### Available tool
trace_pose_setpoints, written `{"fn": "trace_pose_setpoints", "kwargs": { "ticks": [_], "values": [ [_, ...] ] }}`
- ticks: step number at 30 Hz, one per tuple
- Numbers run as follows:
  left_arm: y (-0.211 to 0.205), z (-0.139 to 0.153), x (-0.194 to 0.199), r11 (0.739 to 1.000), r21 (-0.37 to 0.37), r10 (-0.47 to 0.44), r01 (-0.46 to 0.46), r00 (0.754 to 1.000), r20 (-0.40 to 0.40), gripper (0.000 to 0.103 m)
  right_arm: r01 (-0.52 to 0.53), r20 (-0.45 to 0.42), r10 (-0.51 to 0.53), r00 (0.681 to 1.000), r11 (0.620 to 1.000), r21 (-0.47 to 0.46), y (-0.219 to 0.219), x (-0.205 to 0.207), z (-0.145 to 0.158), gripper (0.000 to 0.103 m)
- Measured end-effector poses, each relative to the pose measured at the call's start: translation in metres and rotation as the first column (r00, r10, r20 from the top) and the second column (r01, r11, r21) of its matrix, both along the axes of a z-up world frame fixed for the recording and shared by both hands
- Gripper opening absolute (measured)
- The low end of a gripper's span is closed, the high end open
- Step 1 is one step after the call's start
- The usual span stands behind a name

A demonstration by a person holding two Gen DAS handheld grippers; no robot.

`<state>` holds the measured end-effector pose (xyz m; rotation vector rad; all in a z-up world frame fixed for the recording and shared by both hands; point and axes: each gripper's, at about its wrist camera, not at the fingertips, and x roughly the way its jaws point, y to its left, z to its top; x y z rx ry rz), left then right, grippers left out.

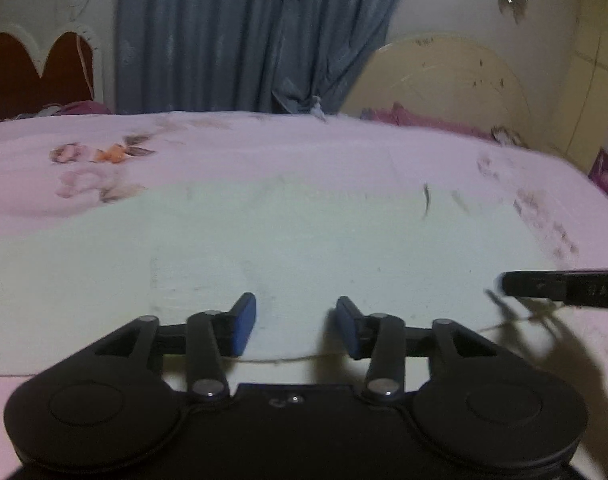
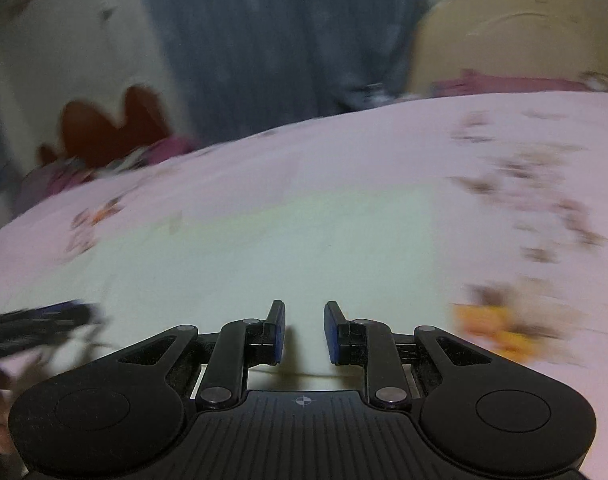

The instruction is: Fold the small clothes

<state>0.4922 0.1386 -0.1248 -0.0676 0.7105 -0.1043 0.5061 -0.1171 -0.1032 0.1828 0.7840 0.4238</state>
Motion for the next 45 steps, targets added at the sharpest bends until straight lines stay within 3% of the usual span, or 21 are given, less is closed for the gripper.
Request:
{"fn": "trace_pose_setpoints", "kwargs": {
  "ticks": [4, 7, 8, 10, 13, 18, 19, 21, 22, 24, 25, 27, 31, 35, 39, 41, 45],
  "values": [
    [0.016, -0.005, -0.003, 0.999, 0.040, 0.036, -0.036, 0.999, 0.013, 0.045, -0.109, 0.023, 0.111, 0.994, 0.993, -0.053, 0.011, 0.000, -0.008, 0.022],
    [0.036, -0.007, -0.007, 0.998, 0.043, 0.034, -0.034, 0.999, 0.009, 0.045, 0.123, -0.001, -0.123, 0.992, 0.989, -0.080, -0.051, 0.009, -0.016, 0.021],
    [0.037, -0.006, -0.006, 0.999, 0.046, 0.019, -0.019, 1.000, 0.004, 0.045, 0.182, -0.021, -0.184, 0.983, 0.982, -0.055, -0.073, 0.013, -0.018, 0.000],
    [0.034, 0.001, -0.002, 0.999, 0.046, 0.012, -0.012, 1.000, -0.001, 0.043, 0.174, -0.036, -0.176, 0.984, 0.984, -0.036, -0.082, 0.021, -0.015, 0.000],
    [0.026, 0.007, 0.012, 1.000, 0.027, 0.013, -0.014, 1.000, 0.027, 0.044, 0.127, 0.008, -0.127, 0.992, 0.992, -0.008, -0.068, 0.038, -0.004, 0.000],
    [0.020, -0.002, 0.042, 0.998, 0.044, 0.036, -0.036, 0.999, -0.001, 0.044, 0.013, 0.022, -0.011, 1.000, 0.998, -0.061, -0.025, 0.081, -0.009, 0.000],
    [0.023, -0.005, 0.045, 0.998, 0.046, 0.037, -0.036, 0.999, -0.012, 0.045, 0.019, 0.031, -0.017, 0.999, 0.996, -0.087, -0.027, 0.086, -0.010, 0.000],
    [0.026, -0.008, 0.046, 0.997, 0.071, 0.025, -0.024, 0.999, -0.020, 0.047, 0.156, 0.017, -0.155, 0.988, 0.978, -0.139, -0.054, 0.107, -0.015, 0.000],
    [0.026, -0.009, 0.044, 0.997, 0.076, 0.017, -0.015, 1.000, -0.019, 0.047, 0.214, -0.018, -0.218, 0.976, 0.970, -0.117, -0.076, 0.118, -0.020, 0.000],
    [0.025, -0.010, 0.042, 0.996, 0.087, 0.015, -0.014, 1.000, -0.010, 0.046, 0.213, -0.056, -0.217, 0.974, 0.974, -0.074, -0.093, 0.131, -0.025, 0.000],
    [0.024, -0.010, 0.041, 0.996, 0.091, 0.017, -0.016, 1.000, -0.008, 0.046, 0.187, -0.050, -0.192, 0.980, 0.977, -0.099, -0.091, 0.133, -0.023, 0.000],
    [0.022, -0.009, 0.042, 0.996, 0.091, 0.024, -0.023, 1.000, -0.012, 0.047, 0.147, -0.030, -0.154, 0.988, 0.976, -0.159, -0.082, 0.133, -0.022, 0.000],
    [0.023, 0.004, 0.036, 0.997, 0.072, 0.036, -0.036, 0.999, -0.001, 0.045, 0.164, -0.065, -0.174, 0.983, 0.978, -0.131, -0.089, 0.130, -0.021, 0.000],
    [0.016, 0.015, 0.017, 0.999, 0.034, -0.007, 0.005, 0.999, 0.054, 0.046, 0.124, -0.016, -0.127, 0.992, 0.984, -0.129, -0.089, 0.095, 0.002, 0.000],
    [0.007, -0.005, 0.012, 0.997, 0.074, -0.012, 0.014, 1.000, -0.024, 0.046, 0.079, -0.072, -0.092, 0.993, 0.982, -0.170, -0.081, 0.072, -0.018, 0.000],
    [0.011, -0.004, 0.006, 0.997, 0.075, 0.000, 0.002, 1.000, -0.021, 0.046, 0.084, -0.052, -0.096, 0.994, 0.976, -0.202, -0.083, 0.054, -0.020, 0.000],
    [0.014, 0.009, -0.012, 0.999, 0.039, 0.001, -0.002, 0.999, 0.035, 0.047, 0.091, 0.002, -0.093, 0.996, 0.979, -0.183, -0.088, 0.014, 0.000, 0.000]
  ]
}}
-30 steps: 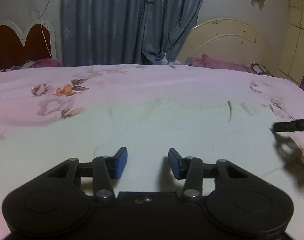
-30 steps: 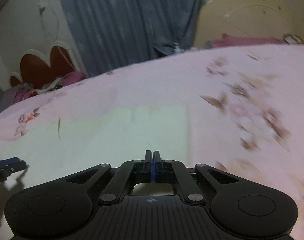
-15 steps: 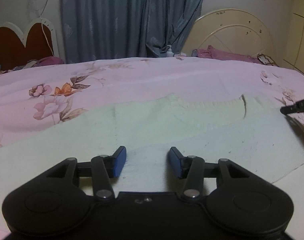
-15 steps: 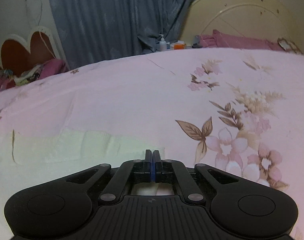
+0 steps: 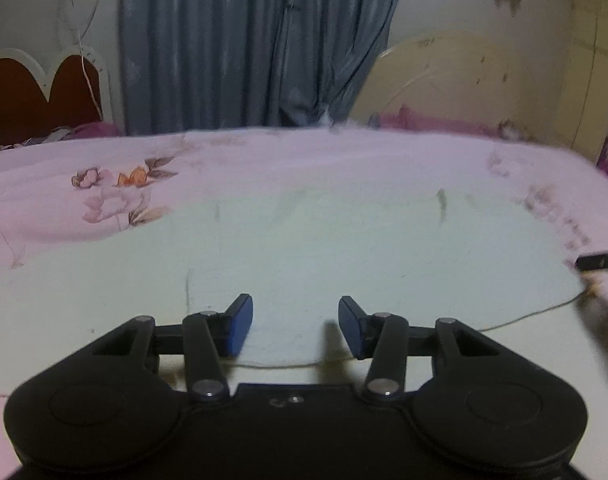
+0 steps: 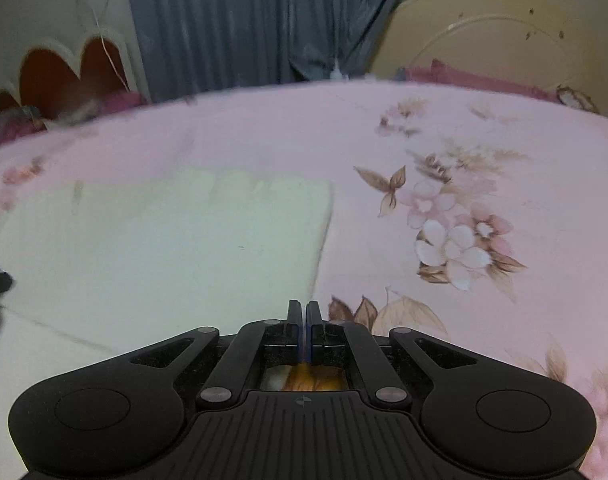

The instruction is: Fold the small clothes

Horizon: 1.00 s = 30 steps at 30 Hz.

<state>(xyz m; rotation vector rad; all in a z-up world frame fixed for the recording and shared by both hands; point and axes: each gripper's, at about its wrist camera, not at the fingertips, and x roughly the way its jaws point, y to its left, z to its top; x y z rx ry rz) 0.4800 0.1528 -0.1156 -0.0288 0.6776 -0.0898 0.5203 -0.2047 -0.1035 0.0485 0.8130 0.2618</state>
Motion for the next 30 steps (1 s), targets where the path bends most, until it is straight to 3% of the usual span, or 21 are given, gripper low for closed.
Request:
{"fn": "trace_pose_setpoints", "kwargs": {
  "ticks": [3, 9, 12, 16, 17, 18, 19, 20, 23, 27, 28, 30],
  "values": [
    [-0.004, -0.015, 0.003, 1.000, 0.029, -0.010, 0.012, 0.998, -0.058, 0.048, -0.035, -0.027, 0.034, 0.999, 0.999, -0.025, 0.013, -0.015, -0.008, 0.000],
    [-0.002, -0.012, -0.003, 0.999, 0.038, 0.027, -0.026, 0.999, -0.036, 0.047, 0.010, -0.004, -0.010, 1.000, 0.999, -0.032, 0.014, -0.021, -0.002, 0.000],
    [-0.002, -0.014, -0.009, 0.999, 0.036, 0.032, -0.031, 0.999, -0.028, 0.047, 0.036, -0.050, -0.038, 0.998, 0.998, -0.043, 0.010, -0.017, -0.019, 0.000],
    [0.010, -0.009, -0.014, 0.999, -0.001, 0.040, -0.040, 0.999, -0.031, 0.048, 0.053, -0.038, -0.054, 0.998, 0.998, -0.028, 0.012, -0.026, -0.005, 0.000],
    [0.015, -0.007, -0.016, 0.999, -0.018, 0.044, -0.044, 0.999, -0.024, 0.050, 0.054, -0.030, -0.054, 0.998, 0.998, -0.017, 0.013, -0.031, -0.001, 0.000],
    [0.021, -0.004, -0.021, 0.998, -0.034, 0.052, -0.052, 0.999, -0.009, 0.063, 0.058, -0.023, -0.058, 0.998, 0.998, -0.009, 0.015, -0.035, 0.002, 0.000],
    [0.027, -0.002, -0.026, 0.997, -0.031, 0.076, -0.076, 0.997, 0.005, 0.085, 0.062, -0.015, -0.062, 0.998, 0.998, 0.001, 0.017, -0.038, 0.005, 0.000],
    [0.035, 0.001, -0.033, 0.994, -0.025, 0.109, -0.108, 0.994, 0.024, 0.092, 0.069, -0.008, -0.069, 0.998, 0.998, 0.009, 0.020, -0.040, 0.007, 0.000],
    [0.073, 0.005, -0.056, 0.982, -0.046, 0.184, -0.182, 0.982, 0.035, 0.080, 0.069, 0.001, -0.069, 0.998, 0.997, 0.033, 0.031, -0.044, 0.012, 0.000],
    [0.145, 0.002, -0.091, 0.929, -0.075, 0.365, -0.364, 0.931, 0.003, 0.068, 0.055, -0.023, -0.054, 0.998, 0.997, 0.052, 0.053, -0.042, 0.009, 0.001],
    [0.165, 0.000, -0.099, 0.905, -0.097, 0.415, -0.414, 0.910, -0.012, 0.065, 0.046, -0.022, -0.045, 0.999, 0.998, 0.053, 0.060, -0.041, 0.009, 0.001],
    [0.212, -0.005, -0.117, 0.833, -0.184, 0.521, -0.522, 0.852, -0.055, 0.060, 0.033, -0.012, -0.032, 0.999, 0.998, 0.045, 0.073, -0.040, 0.009, 0.018]
  ]
}}
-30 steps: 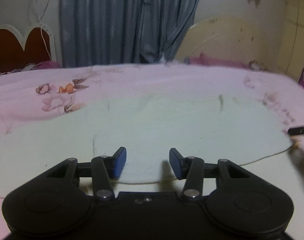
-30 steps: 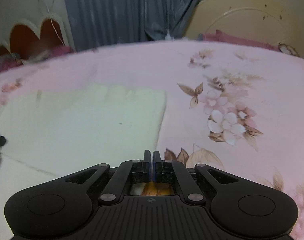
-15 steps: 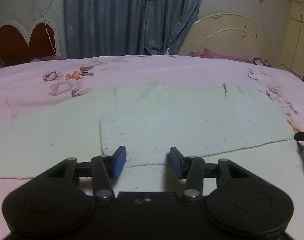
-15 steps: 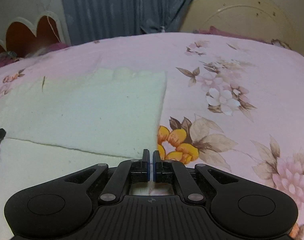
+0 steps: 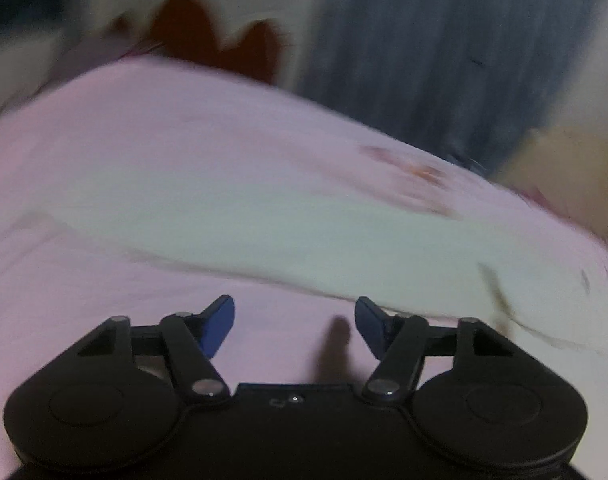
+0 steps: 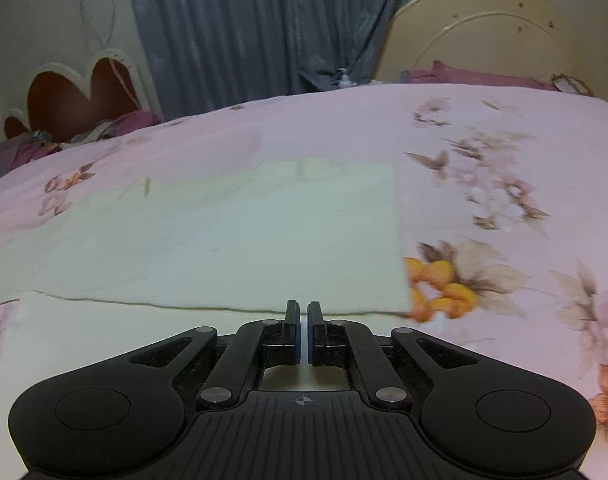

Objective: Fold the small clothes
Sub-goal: 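Grasp the other sleeve cuff with the left gripper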

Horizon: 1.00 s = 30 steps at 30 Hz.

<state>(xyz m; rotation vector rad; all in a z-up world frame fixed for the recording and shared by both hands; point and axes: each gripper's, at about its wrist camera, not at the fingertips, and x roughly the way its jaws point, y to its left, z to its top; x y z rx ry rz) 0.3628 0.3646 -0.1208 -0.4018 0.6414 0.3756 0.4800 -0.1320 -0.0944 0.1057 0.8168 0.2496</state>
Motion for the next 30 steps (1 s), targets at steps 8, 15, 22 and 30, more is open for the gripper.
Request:
{"fn": "trace_pose_setpoints", "kwargs": {
  "ticks": [8, 15, 22, 30],
  "values": [
    [0.125, -0.012, -0.034, 0.911, -0.337, 0.301, -0.239, 0.943, 0.143, 0.044, -0.027, 0.044, 0.027, 0.999, 1.000, -0.003, 0.045, 0.005, 0.004, 0.061],
    [0.148, -0.025, -0.029, 0.872, -0.395, 0.368, -0.289, 0.919, 0.139, 0.007, -0.015, 0.013, 0.015, 1.000, 0.999, 0.030, 0.066, 0.012, -0.001, 0.053],
    [0.124, -0.009, -0.021, 0.897, -0.307, 0.375, -0.319, 0.916, 0.145, 0.003, -0.003, 0.008, 0.003, 1.000, 0.999, 0.037, 0.060, 0.012, 0.001, 0.049],
    [0.070, 0.036, 0.037, 0.969, -0.222, 0.161, -0.105, 0.955, 0.251, 0.003, 0.042, 0.017, -0.043, 0.999, 0.997, 0.060, 0.033, 0.010, 0.002, 0.049]
  ]
}}
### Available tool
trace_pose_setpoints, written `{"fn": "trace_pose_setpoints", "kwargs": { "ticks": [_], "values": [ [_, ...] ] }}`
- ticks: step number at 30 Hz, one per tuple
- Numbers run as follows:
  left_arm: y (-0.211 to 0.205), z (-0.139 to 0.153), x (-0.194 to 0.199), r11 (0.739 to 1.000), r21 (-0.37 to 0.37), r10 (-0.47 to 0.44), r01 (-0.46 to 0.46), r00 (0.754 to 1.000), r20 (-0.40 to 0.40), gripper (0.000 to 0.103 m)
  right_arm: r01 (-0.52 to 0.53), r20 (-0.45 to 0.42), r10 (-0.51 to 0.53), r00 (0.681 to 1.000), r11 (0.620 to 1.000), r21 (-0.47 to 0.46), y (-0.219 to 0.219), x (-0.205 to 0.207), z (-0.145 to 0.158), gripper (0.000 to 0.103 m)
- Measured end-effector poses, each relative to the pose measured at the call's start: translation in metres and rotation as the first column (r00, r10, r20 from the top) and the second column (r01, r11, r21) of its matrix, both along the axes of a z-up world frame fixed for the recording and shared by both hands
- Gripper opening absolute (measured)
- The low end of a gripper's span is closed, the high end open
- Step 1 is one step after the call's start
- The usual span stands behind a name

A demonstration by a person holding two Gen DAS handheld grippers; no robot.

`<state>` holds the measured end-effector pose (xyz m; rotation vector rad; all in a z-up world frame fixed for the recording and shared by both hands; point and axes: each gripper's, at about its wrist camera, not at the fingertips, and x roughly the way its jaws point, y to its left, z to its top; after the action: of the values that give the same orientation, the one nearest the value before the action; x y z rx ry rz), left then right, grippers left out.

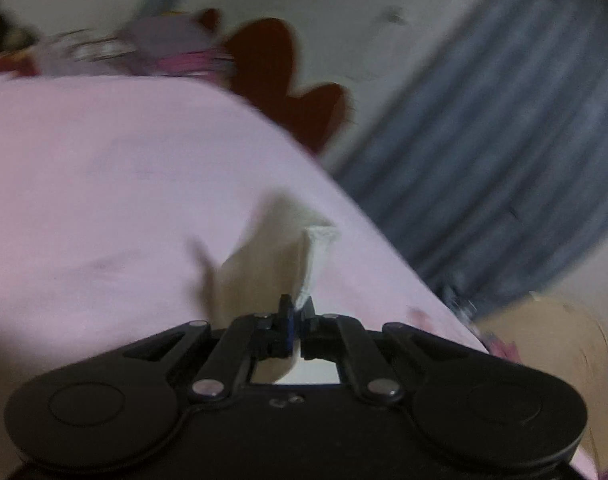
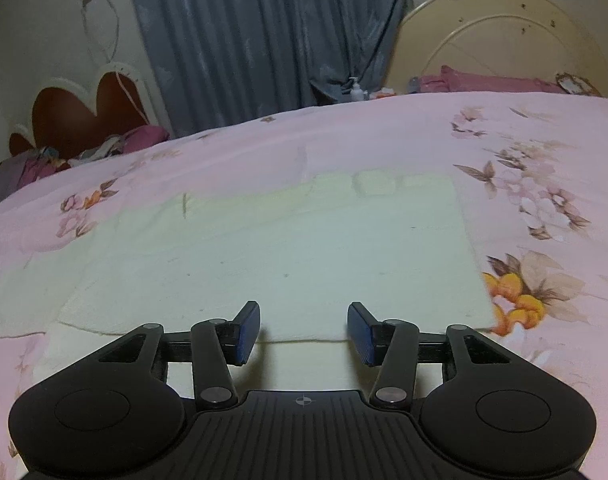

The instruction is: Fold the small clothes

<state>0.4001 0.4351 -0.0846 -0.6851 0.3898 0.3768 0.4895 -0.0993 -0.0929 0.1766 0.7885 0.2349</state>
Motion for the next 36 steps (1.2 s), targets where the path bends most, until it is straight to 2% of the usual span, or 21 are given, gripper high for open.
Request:
{"fn": "trace_pose_setpoints", "kwargs": {
  "ticks": [2, 5, 9, 13, 15, 19, 24, 25, 26, 27, 29, 30, 31, 32, 34, 35, 36],
  "values": [
    [-0.033, 0.011, 0.023, 0.993, 0.050, -0.103, 0.103, 0.995, 0.003, 0.003, 0.011, 0.003, -0.011, 1.000, 1.000, 0.006, -0.008, 0.000, 0.000, 0.049],
    [-0.093, 0.021, 0.058, 0.960, 0.116, -0.256, 0.256, 0.967, -0.020, 0.003, 0.023, 0.008, -0.023, 1.000, 1.000, 0.011, -0.020, 0.000, 0.002, 0.049],
    [-0.177, 0.023, 0.095, 0.886, 0.171, -0.424, 0.432, 0.902, -0.082, 0.003, 0.037, 0.018, -0.038, 0.999, 0.999, 0.018, -0.040, -0.001, 0.005, 0.049],
    [-0.252, 0.016, 0.118, 0.793, 0.207, -0.552, 0.573, 0.819, -0.155, 0.003, 0.052, 0.018, -0.053, 0.998, 0.998, 0.035, -0.062, -0.001, 0.007, 0.049],
    [-0.288, 0.003, 0.114, 0.745, 0.226, -0.596, 0.627, 0.779, -0.194, 0.003, 0.060, 0.018, -0.061, 0.998, 0.997, 0.040, -0.073, -0.002, 0.007, 0.049],
    [-0.337, -0.011, 0.126, 0.679, 0.233, -0.650, 0.696, 0.718, -0.248, 0.003, 0.072, 0.014, -0.073, 0.997, 0.996, 0.055, -0.093, -0.002, 0.007, 0.049],
    [-0.387, -0.031, 0.125, 0.627, 0.209, -0.692, 0.751, 0.660, -0.293, 0.003, 0.076, 0.006, -0.076, 0.997, 0.995, 0.064, -0.114, -0.002, 0.005, 0.050],
    [-0.396, -0.037, 0.127, 0.612, 0.195, -0.704, 0.767, 0.640, -0.307, 0.003, 0.076, 0.002, -0.076, 0.997, 0.995, 0.068, -0.118, -0.001, 0.005, 0.050],
    [-0.401, -0.041, 0.128, 0.593, 0.171, -0.720, 0.787, 0.613, -0.324, 0.004, 0.076, -0.003, -0.076, 0.997, 0.995, 0.071, -0.121, 0.000, 0.005, 0.050],
    [-0.406, -0.046, 0.130, 0.579, 0.156, -0.732, 0.800, 0.594, -0.334, 0.014, 0.076, -0.008, -0.075, 0.997, 0.994, 0.076, -0.124, 0.000, 0.005, 0.050],
    [-0.413, -0.045, 0.126, 0.570, 0.184, -0.731, 0.801, 0.596, -0.331, 0.028, 0.072, -0.013, -0.071, 0.997, 0.993, 0.098, -0.129, 0.002, 0.006, 0.050],
    [-0.414, -0.041, 0.121, 0.565, 0.197, -0.729, 0.801, 0.597, -0.335, 0.038, 0.065, -0.015, -0.064, 0.998, 0.991, 0.113, -0.129, 0.004, 0.007, 0.050],
    [-0.413, -0.037, 0.115, 0.565, 0.213, -0.724, 0.797, 0.603, -0.336, 0.044, 0.054, -0.017, -0.052, 0.998, 0.990, 0.129, -0.128, 0.007, 0.008, 0.050],
    [-0.408, -0.032, 0.106, 0.571, 0.238, -0.714, 0.786, 0.619, -0.329, 0.044, 0.043, -0.016, -0.041, 0.999, 0.989, 0.140, -0.125, 0.009, 0.009, 0.050],
    [-0.386, -0.022, 0.085, 0.601, 0.279, -0.676, 0.749, 0.663, -0.322, 0.044, 0.015, -0.017, -0.012, 1.000, 0.986, 0.167, -0.113, 0.016, 0.011, 0.050],
    [-0.376, -0.020, 0.080, 0.624, 0.290, -0.650, 0.725, 0.688, -0.321, 0.044, -0.001, -0.021, 0.004, 1.000, 0.984, 0.181, -0.106, 0.020, 0.011, 0.050],
    [-0.356, -0.017, 0.067, 0.662, 0.304, -0.606, 0.685, 0.728, -0.320, 0.044, -0.020, -0.027, 0.026, 0.999, 0.980, 0.199, -0.097, 0.025, 0.010, 0.050]
  ]
}}
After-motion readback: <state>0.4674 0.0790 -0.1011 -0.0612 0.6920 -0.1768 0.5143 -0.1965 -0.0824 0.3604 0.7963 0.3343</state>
